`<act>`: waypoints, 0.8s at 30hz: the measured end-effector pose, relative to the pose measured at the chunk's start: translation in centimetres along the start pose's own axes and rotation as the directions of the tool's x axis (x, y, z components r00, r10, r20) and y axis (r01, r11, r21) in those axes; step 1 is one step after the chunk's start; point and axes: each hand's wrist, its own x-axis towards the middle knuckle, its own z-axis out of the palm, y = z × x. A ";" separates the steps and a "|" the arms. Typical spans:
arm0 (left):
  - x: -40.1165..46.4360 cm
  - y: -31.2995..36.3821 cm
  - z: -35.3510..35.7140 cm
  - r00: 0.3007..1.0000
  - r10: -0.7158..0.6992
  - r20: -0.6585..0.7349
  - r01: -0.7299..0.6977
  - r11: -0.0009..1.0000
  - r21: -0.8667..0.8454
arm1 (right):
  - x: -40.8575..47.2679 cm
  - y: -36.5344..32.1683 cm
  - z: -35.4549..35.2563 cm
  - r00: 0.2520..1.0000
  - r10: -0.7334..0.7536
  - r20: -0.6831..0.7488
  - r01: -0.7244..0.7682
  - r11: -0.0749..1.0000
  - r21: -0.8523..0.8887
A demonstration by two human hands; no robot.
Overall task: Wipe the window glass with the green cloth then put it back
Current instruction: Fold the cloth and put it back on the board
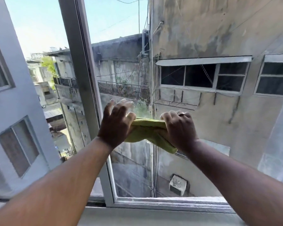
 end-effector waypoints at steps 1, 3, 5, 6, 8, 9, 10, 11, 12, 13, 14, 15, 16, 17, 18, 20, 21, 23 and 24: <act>-0.2 -0.1 -0.2 0.999 0.035 -0.034 -0.034 0.999 0.021 | -0.5 -0.1 0.0 0.999 -0.009 0.030 0.009 1.000 0.026; -0.6 -0.2 -0.6 0.993 0.111 -0.045 -0.108 0.992 0.068 | -1.4 -0.5 -0.2 0.986 0.002 0.166 -0.012 0.998 0.059; -1.6 -0.6 -1.1 0.981 0.196 0.002 -0.196 0.978 0.075 | -2.1 -1.3 -0.2 0.953 -0.007 0.304 -0.025 0.995 0.101; -2.4 -1.0 -1.3 0.974 0.224 0.030 -0.225 0.973 0.039 | -2.4 -1.9 -0.3 0.934 -0.010 0.356 -0.056 0.983 0.173; -4.6 -2.3 -1.5 0.963 0.233 0.135 -0.215 0.967 -0.135 | -3.2 -3.5 -0.4 0.875 0.011 0.483 -0.215 0.904 0.370; -6.1 -3.3 -1.6 0.949 0.204 0.239 -0.134 0.951 -0.279 | -3.8 -4.6 -0.3 0.835 0.032 0.550 -0.347 0.806 0.480; -8.1 -4.4 -1.8 0.923 0.153 0.352 0.009 0.908 -0.418 | -4.6 -6.1 0.2 0.791 0.047 0.609 -0.475 0.675 0.565; -10.6 -5.4 -2.0 0.885 0.073 0.460 0.200 0.833 -0.517 | -5.8 -7.9 0.9 0.746 0.064 0.662 -0.589 0.526 0.613; -13.0 -6.1 -2.2 0.835 -0.016 0.549 0.395 0.712 -0.580 | -7.1 -9.6 1.6 0.690 0.081 0.719 -0.691 0.369 0.621; -16.3 -6.7 -2.3 0.757 -0.106 0.645 0.588 0.539 -0.603 | -8.7 -12.1 2.5 0.618 0.087 0.781 -0.776 0.224 0.589; -19.8 -7.1 -2.3 0.646 -0.186 0.741 0.752 0.325 -0.574 | -10.5 -14.8 3.5 0.541 0.085 0.836 -0.840 0.082 0.536; -23.5 -7.2 -2.1 0.504 -0.236 0.831 0.864 0.116 -0.491 | -12.4 -17.7 4.4 0.455 0.077 0.887 -0.886 -0.056 0.460; -27.7 -7.1 -2.0 0.352 -0.262 0.899 0.924 -0.057 -0.378 | -14.5 -20.9 5.2 0.354 0.053 0.934 -0.914 -0.191 0.357; -31.6 -6.7 -1.6 0.209 -0.280 0.937 0.946 -0.185 -0.266 | -16.5 -23.8 5.9 0.255 0.025 0.967 -0.926 -0.283 0.251; -35.8 -6.4 -1.5 0.068 -0.284 0.956 0.948 -0.282 -0.151 | -18.7 -27.1 6.6 0.160 0.000 0.987 -0.933 -0.325 0.151; -44.2 -5.8 -1.3 -0.161 -0.229 0.960 0.884 -0.467 0.036 | -23.1 -33.7 8.2 -0.008 -0.030 1.000 -0.934 -0.356 -0.019; -48.2 -5.7 -1.4 -0.242 -0.156 0.958 0.823 -0.555 0.118 | -25.3 -36.8 8.8 -0.085 -0.047 0.995 -0.924 -0.371 -0.097; -55.6 -5.4 -1.6 -0.331 0.009 0.943 0.715 -0.650 0.257 | -29.9 -41.7 9.8 -0.213 -0.116 0.970 -0.883 -0.402 -0.242; -59.4 -5.2 -1.6 -0.351 0.067 0.934 0.684 -0.663 0.305 | -32.2 -44.0 10.2 -0.262 -0.165 0.951 -0.861 -0.404 -0.307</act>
